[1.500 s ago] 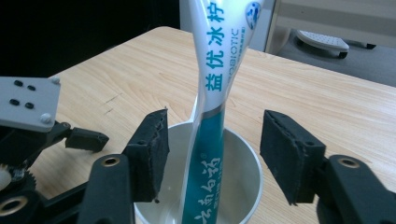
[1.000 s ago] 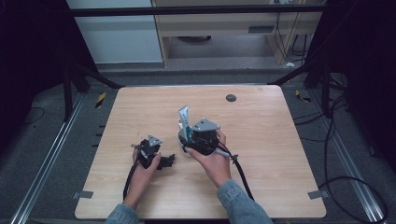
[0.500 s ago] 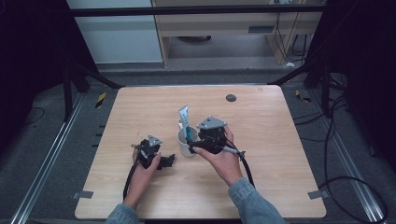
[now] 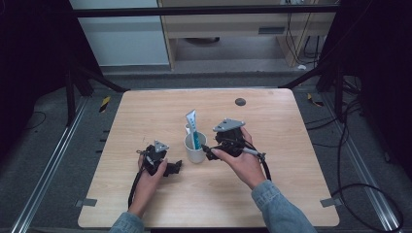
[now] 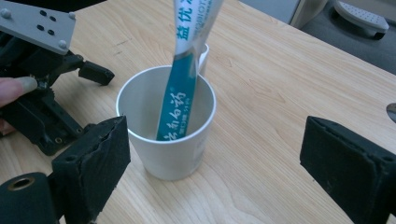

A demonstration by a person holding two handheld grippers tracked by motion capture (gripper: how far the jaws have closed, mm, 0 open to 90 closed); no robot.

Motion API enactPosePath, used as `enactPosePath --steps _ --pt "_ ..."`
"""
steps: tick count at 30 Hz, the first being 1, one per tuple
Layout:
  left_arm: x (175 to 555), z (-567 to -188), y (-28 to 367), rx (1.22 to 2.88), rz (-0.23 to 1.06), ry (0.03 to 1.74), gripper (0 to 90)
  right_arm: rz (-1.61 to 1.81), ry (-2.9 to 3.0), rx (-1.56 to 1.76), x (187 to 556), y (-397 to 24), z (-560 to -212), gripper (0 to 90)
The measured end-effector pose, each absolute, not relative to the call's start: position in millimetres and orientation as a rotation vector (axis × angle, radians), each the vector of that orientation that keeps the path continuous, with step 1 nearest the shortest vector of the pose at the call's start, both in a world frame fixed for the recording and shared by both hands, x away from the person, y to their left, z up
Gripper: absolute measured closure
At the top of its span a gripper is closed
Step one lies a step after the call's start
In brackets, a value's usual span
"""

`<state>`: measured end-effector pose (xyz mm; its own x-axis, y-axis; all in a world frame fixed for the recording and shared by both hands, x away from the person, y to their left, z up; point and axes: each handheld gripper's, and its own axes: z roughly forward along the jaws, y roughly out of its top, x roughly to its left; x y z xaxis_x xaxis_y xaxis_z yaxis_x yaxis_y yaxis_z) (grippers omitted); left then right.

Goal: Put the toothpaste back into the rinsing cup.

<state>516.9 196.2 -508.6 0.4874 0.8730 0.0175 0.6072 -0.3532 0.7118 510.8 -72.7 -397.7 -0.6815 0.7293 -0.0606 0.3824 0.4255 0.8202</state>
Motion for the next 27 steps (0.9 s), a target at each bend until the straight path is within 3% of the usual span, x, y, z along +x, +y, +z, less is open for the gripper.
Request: enactPosePath --steps 27 --pt "516.8 -508.7 196.2 2.087 0.530 1.214 0.0 1.062 2.262 1.029 518.6 -129.5 -390.6 8.5"
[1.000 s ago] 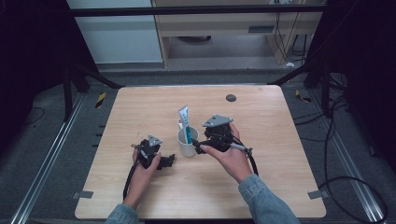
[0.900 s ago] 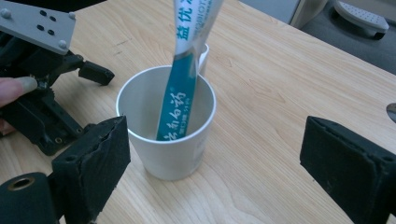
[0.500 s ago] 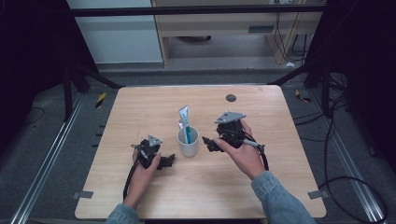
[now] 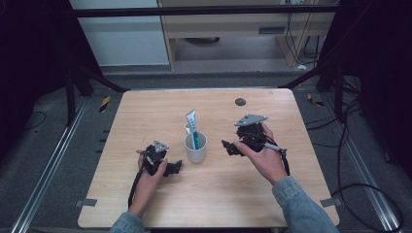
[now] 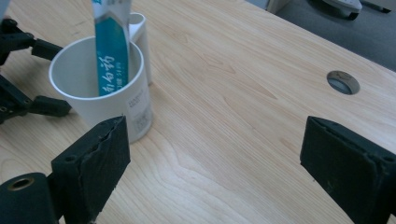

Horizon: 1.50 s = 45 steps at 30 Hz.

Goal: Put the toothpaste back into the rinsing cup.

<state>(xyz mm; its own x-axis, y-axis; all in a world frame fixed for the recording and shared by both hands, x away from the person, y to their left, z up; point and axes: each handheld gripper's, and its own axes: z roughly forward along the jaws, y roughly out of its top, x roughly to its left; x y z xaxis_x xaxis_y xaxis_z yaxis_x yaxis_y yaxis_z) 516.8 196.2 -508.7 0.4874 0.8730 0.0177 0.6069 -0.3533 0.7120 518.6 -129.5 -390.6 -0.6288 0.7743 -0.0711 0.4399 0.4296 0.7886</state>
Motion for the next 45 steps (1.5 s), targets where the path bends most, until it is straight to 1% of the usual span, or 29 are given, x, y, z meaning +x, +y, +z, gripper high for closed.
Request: enactPosePath --steps 28,37,45 --pt "516.7 -508.6 196.2 2.089 0.531 1.214 0.0 1.010 2.159 1.159 522.2 -195.2 -398.4 9.9" --pt "516.4 -508.2 196.3 2.094 0.532 1.216 0.0 0.979 2.113 1.224 523.7 -216.1 -407.8 11.4" --pt "516.3 -508.4 196.2 2.092 0.533 1.216 0.0 0.940 2.114 1.295 526.3 -227.8 -428.9 13.2"
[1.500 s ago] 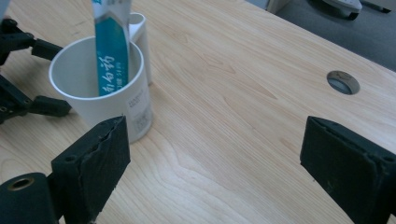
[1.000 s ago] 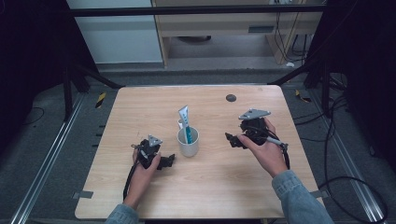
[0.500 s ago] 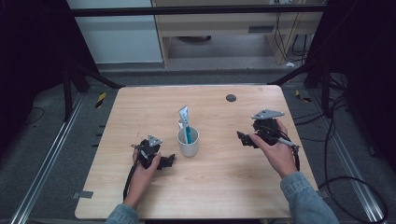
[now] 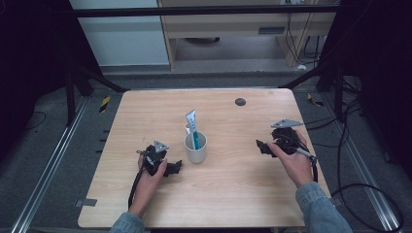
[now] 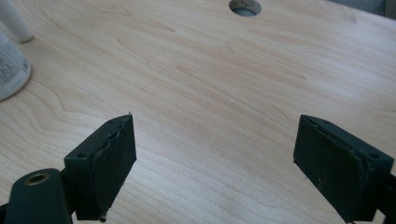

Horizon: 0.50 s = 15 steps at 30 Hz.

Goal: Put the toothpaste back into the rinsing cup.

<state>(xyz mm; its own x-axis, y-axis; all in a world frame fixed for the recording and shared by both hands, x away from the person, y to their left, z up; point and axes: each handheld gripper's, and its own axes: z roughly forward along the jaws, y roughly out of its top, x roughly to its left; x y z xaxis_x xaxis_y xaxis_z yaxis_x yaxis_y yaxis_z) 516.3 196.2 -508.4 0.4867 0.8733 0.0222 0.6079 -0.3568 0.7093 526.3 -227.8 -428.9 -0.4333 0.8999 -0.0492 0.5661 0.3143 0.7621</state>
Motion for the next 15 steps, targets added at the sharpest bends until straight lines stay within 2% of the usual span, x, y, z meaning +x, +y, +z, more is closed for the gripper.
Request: enactPosePath --steps 15 --pt "515.9 -508.5 196.0 2.089 0.538 1.219 0.0 0.906 2.134 1.385 531.8 -238.0 -470.2 15.0"
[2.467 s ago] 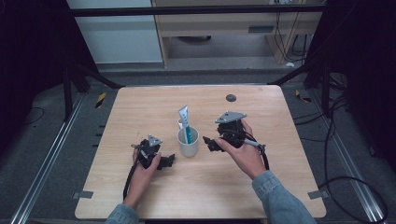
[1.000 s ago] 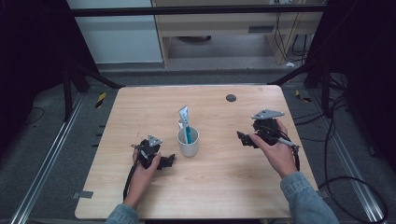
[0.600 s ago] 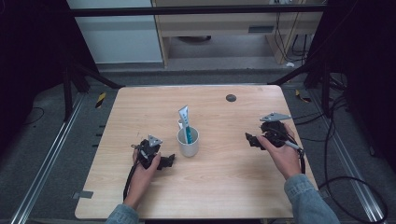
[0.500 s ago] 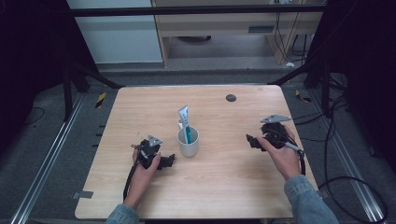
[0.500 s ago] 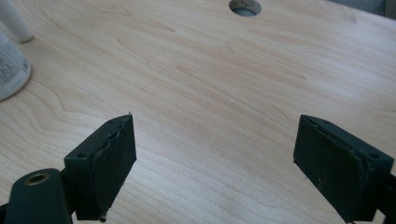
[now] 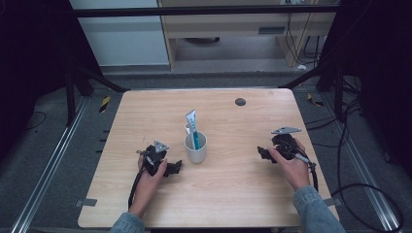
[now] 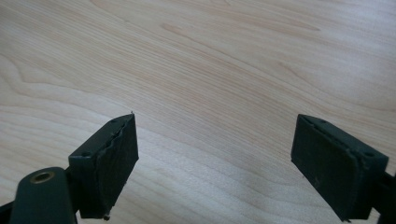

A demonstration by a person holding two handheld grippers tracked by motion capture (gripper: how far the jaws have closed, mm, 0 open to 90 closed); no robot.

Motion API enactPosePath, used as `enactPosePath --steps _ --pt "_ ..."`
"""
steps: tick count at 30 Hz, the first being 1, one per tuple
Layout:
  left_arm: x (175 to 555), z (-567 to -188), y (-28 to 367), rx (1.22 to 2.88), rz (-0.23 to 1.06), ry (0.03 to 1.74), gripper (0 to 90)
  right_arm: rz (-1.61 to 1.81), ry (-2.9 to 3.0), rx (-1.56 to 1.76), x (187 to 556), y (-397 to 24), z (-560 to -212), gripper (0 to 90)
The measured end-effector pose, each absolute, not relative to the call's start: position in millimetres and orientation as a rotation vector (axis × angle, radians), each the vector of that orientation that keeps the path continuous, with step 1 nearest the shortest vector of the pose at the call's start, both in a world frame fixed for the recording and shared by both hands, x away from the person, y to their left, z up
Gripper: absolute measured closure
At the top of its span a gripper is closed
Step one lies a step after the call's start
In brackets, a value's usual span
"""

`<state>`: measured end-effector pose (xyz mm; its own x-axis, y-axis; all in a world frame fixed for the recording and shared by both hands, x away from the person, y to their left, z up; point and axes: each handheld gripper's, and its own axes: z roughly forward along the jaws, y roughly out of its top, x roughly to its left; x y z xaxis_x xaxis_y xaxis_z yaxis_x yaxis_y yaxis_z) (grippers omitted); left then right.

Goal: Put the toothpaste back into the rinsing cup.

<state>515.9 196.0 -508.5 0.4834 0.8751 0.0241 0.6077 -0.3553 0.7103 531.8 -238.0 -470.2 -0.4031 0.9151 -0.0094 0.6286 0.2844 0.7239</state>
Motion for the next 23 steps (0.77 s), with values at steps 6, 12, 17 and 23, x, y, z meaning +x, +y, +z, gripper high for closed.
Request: enactPosePath --steps 6,12,17,23 --pt "515.8 -508.5 195.9 2.089 0.538 1.219 0.0 0.886 2.080 1.467 541.2 -245.1 -490.2 13.1" --pt "515.8 -508.5 195.9 2.089 0.539 1.219 0.0 0.798 2.018 1.503 551.2 -248.4 -504.1 10.9" --pt "515.7 -508.5 195.9 2.089 0.539 1.220 0.0 0.888 1.999 1.492 553.3 -255.4 -510.4 10.4" --pt "512.2 -508.4 196.5 2.094 0.534 1.213 0.0 0.834 1.944 1.580 554.5 -256.8 -511.6 0.3"
